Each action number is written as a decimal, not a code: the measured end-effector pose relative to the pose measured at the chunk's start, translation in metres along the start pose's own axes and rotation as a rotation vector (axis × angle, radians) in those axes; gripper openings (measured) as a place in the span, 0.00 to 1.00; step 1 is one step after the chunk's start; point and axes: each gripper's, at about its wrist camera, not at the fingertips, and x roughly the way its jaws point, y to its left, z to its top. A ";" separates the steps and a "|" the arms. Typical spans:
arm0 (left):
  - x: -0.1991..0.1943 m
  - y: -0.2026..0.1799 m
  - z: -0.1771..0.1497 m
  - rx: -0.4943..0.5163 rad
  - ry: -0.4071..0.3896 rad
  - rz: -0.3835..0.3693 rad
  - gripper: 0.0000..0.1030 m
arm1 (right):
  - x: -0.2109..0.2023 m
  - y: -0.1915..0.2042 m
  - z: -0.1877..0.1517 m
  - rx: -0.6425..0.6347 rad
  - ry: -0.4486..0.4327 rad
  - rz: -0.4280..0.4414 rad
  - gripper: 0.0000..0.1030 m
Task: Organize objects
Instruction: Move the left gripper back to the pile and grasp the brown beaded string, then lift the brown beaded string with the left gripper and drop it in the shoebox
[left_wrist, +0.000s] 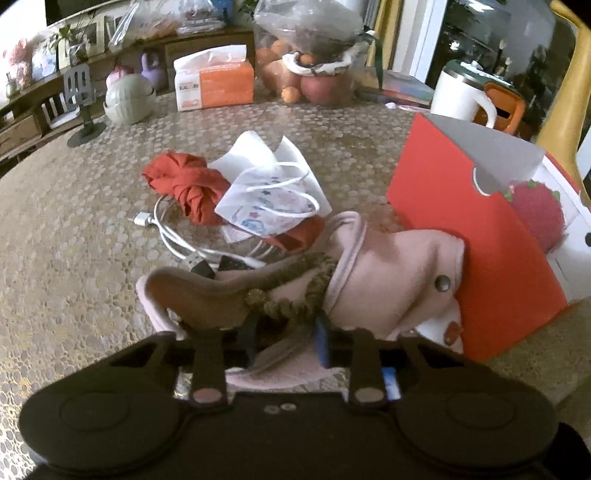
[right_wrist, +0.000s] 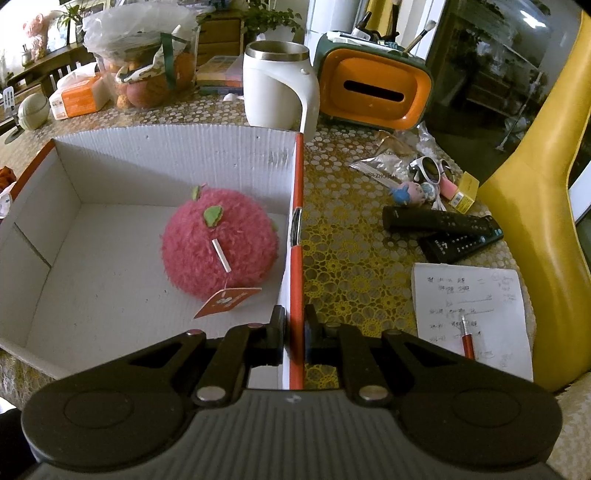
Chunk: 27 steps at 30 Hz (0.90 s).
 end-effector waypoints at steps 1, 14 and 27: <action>-0.001 -0.001 0.000 0.005 -0.004 0.006 0.15 | 0.000 0.000 0.000 0.000 0.001 0.001 0.09; -0.024 -0.004 0.012 0.046 -0.085 0.023 0.00 | 0.000 0.000 0.000 0.000 0.001 0.002 0.09; -0.025 -0.009 0.006 0.137 -0.063 -0.010 0.58 | 0.001 0.001 -0.001 -0.004 -0.001 0.002 0.09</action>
